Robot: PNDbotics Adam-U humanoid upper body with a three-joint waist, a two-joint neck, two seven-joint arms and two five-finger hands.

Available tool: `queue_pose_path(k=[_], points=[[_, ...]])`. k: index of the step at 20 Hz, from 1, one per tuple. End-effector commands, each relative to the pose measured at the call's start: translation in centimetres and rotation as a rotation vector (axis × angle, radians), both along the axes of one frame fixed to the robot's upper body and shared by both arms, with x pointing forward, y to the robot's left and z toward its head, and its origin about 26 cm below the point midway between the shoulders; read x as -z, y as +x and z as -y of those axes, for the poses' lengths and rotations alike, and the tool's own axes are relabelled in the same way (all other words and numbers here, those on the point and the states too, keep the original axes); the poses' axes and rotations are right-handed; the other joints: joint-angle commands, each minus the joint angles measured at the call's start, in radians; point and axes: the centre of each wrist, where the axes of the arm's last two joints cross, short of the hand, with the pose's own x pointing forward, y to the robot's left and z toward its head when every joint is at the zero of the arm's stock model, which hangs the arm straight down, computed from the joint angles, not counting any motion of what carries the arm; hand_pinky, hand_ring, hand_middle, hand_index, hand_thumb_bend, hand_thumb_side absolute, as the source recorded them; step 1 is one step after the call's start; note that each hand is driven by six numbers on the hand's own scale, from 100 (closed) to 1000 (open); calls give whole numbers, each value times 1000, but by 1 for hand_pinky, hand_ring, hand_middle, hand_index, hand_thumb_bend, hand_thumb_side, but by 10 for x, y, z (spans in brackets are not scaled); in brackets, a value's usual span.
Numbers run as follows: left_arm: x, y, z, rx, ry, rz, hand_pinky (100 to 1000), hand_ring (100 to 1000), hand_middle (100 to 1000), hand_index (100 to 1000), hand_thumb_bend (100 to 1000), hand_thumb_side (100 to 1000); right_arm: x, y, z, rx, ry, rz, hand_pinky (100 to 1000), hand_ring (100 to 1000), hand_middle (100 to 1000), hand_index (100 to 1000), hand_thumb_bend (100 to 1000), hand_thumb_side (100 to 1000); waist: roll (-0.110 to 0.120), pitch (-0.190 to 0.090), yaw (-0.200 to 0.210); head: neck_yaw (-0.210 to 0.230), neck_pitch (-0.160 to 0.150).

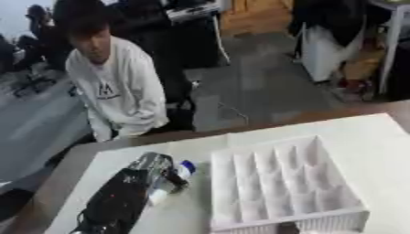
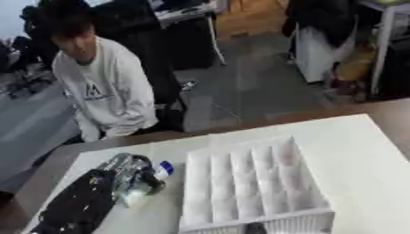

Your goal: Pick up objects on the table and place them in the box.

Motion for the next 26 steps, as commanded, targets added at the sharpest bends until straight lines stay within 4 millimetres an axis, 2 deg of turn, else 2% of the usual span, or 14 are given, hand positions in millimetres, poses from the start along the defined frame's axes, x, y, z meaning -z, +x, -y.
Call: queue_pose_path(k=[1,6,9,11,12,16,19,20,21,22,23,24,25,26], points=[[-11,3,-5,-1,16,58,148,396,603,756,100,650,-10,-3,-2,-9,-12,37,463,520,450,566,378,860,-8,-9,1,13,3],[-2,-1,-9,4,38,82,100,241,436,609,100,626,-10,-3,-2,-7,-14,36,463,520,451,566,379,860,-8,-9,3,12,7],[4,-4,-11,1,44,83,100,226,424,598,100,622,-10,-3,-1,-6,-17,34,463,520,451,565,379,860,-8,-9,4,11,6],[8,-5,-13,-2,39,66,152,371,514,668,100,652,-10,-3,-1,-5,-19,32,464,520,451,566,380,860,-9,-9,5,11,6],[11,-7,-14,-5,29,45,276,502,598,722,100,685,-10,-3,-1,-4,-20,31,464,520,451,566,381,859,-10,-9,5,10,5],[17,-9,-16,-15,-2,-46,322,542,687,772,100,665,-10,-3,-1,-3,-23,29,464,520,451,565,381,860,-10,-9,5,11,5],[19,-10,-15,-15,-11,-81,302,497,663,761,100,674,-10,-3,-1,-3,-24,30,463,519,450,564,381,860,-10,-8,5,12,6],[19,-10,-15,-13,-11,-84,227,405,559,697,100,657,-10,-3,-1,-3,-24,30,463,518,449,565,381,860,-10,-8,5,12,6],[19,-10,-15,-11,-11,-78,242,421,576,710,100,662,-10,-3,-1,-3,-24,30,463,519,450,565,381,860,-10,-8,6,12,6],[18,-9,-14,-10,-9,-65,100,276,421,565,100,625,-10,-3,-1,-3,-24,30,463,518,449,566,381,859,-10,-8,6,11,6],[16,-9,-14,-6,-4,-44,100,290,438,582,100,627,-10,-3,-1,-3,-24,30,463,518,449,566,381,860,-10,-8,6,11,6],[13,-8,-14,0,2,-16,100,111,221,387,100,595,-10,-3,-1,-3,-24,30,463,518,449,566,381,860,-10,-9,6,12,7],[10,-7,-14,8,12,26,100,180,297,443,100,608,-9,-3,-1,-3,-24,29,463,518,449,566,381,860,-10,-9,6,12,6],[7,-6,-14,16,21,64,100,100,136,344,100,585,-9,-3,0,-3,-24,29,463,518,449,566,381,860,-10,-9,6,12,6]])
